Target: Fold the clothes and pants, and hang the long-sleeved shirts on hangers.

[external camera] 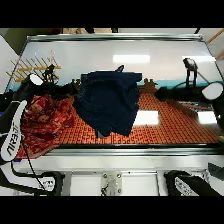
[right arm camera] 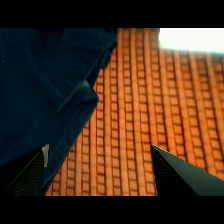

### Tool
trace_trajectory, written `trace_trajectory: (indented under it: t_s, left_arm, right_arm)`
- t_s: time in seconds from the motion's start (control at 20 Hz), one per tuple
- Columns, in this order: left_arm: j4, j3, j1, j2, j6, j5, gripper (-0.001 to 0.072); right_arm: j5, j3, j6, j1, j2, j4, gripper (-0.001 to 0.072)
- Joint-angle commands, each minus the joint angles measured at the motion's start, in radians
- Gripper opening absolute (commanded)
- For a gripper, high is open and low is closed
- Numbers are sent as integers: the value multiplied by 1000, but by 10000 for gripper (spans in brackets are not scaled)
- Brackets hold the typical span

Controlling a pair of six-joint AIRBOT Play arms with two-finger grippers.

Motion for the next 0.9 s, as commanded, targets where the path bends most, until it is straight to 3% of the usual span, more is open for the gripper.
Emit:
trace_trajectory:
  t_s: [0.0,0.25,0.4,0.45,0.7,0.85]
  left_arm:
    - [29,106,-34,-119,32,-82,670]
    - [44,192,-84,-232,13,-150,655]
    - [88,192,-98,-232,-19,-158,92]
    - [87,192,-96,-230,-21,-167,28]
    - [87,192,-96,-209,-20,-216,28]
    - [87,192,-96,-184,-20,-226,27]
  right_arm:
    - [25,-224,35,0,90,1,700]
    - [61,-411,119,94,79,53,700]
    - [-13,-438,256,254,18,68,700]
    - [-58,-438,300,310,-14,84,700]
    - [-304,-431,340,500,-183,280,700]
    - [-338,-402,341,521,-239,287,700]
